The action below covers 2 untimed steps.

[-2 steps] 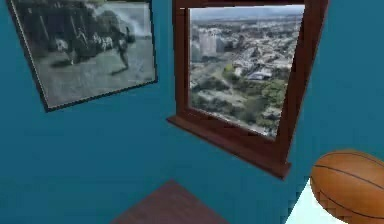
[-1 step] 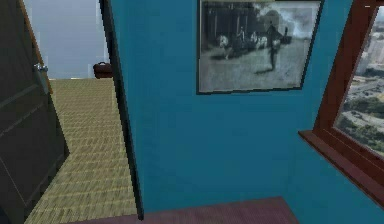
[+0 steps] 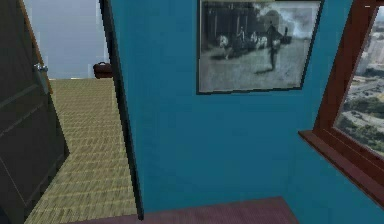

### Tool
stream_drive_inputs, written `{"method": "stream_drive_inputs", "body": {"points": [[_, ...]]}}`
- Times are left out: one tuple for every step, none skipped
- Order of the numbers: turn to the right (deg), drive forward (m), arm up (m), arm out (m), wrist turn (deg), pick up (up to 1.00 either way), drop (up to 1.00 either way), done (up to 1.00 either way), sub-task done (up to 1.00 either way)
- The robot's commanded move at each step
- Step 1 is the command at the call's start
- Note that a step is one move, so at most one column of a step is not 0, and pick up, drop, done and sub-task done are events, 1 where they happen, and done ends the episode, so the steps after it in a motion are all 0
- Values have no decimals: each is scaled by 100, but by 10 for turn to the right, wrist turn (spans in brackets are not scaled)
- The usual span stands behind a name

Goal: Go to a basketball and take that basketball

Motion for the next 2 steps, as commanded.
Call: {"method": "stream_drive_inputs", "body": {"points": [[0,0,38,0,0,0,0,0,0],[0,0,0,34,0,0,0,0,0]]}}
